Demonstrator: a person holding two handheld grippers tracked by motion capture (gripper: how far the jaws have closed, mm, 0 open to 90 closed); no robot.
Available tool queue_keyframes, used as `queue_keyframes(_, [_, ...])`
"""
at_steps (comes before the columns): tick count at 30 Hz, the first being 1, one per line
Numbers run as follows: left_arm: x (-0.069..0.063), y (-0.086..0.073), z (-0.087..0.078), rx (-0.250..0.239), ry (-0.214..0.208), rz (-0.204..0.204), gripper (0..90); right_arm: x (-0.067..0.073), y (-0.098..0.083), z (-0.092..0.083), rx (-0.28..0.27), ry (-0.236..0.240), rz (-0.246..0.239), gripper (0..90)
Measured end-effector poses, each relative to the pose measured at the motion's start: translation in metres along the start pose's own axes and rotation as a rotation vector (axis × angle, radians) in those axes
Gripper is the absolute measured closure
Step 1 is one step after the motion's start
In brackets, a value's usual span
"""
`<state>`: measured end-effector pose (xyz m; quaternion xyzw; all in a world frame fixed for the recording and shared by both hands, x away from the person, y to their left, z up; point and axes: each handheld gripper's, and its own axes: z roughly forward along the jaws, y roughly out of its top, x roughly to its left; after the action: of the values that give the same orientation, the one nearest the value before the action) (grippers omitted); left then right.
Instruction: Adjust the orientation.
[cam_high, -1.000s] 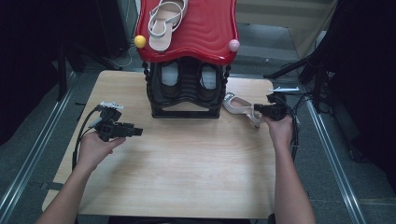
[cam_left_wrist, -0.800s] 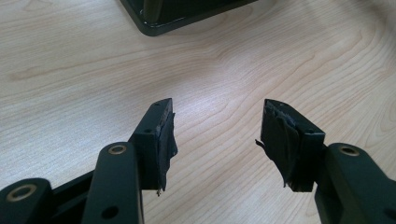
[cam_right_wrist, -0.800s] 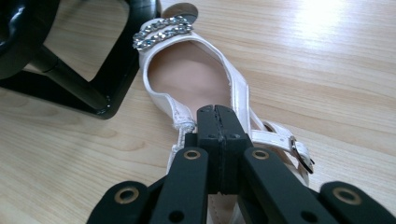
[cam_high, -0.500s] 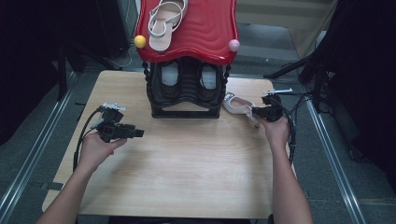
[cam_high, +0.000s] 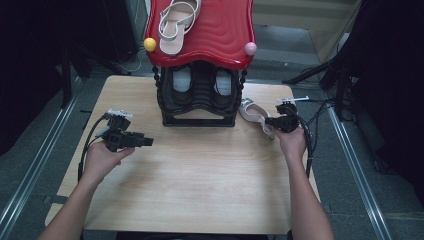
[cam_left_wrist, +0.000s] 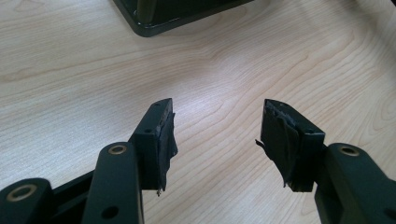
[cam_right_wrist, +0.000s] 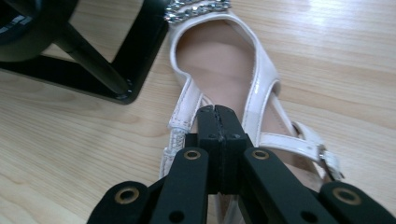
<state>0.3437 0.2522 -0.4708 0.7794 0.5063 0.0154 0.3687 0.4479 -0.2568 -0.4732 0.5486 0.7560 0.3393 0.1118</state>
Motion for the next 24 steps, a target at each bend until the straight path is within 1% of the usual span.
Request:
queue_keyframes(2, [0.000, 0.000, 0.000, -0.002, 0.000, 0.003, 44.9, 0.004, -0.002, 0.001, -0.004, 0.006, 0.004, 90.0])
queue_keyframes(9, [0.001, 0.000, -0.001, -0.010, 0.000, -0.005, 44.9, 0.019, -0.002, 0.006, -0.004, 0.024, 0.012, 90.0])
queue_keyframes(12, [0.001, 0.000, -0.002, -0.011, -0.003, -0.005, 44.9, 0.023, -0.002, 0.008, -0.005, 0.031, 0.016, 90.0])
queue_keyframes(14, [0.002, 0.000, -0.002, -0.011, -0.005, -0.005, 44.9, 0.024, -0.001, 0.009, -0.007, 0.042, 0.029, 90.0])
queue_keyframes(18, [0.002, 0.001, -0.001, -0.004, -0.001, 0.000, 44.9, 0.022, 0.001, 0.007, -0.009, 0.025, 0.032, 90.0])
queue_keyframes(21, [0.002, 0.001, -0.001, -0.002, -0.002, 0.001, 44.9, 0.021, 0.004, 0.000, -0.028, 0.018, 0.029, 89.5])
queue_keyframes(24, [0.002, 0.001, -0.001, -0.001, -0.003, 0.001, 44.9, 0.022, 0.010, -0.006, -0.044, 0.014, 0.020, 86.4])
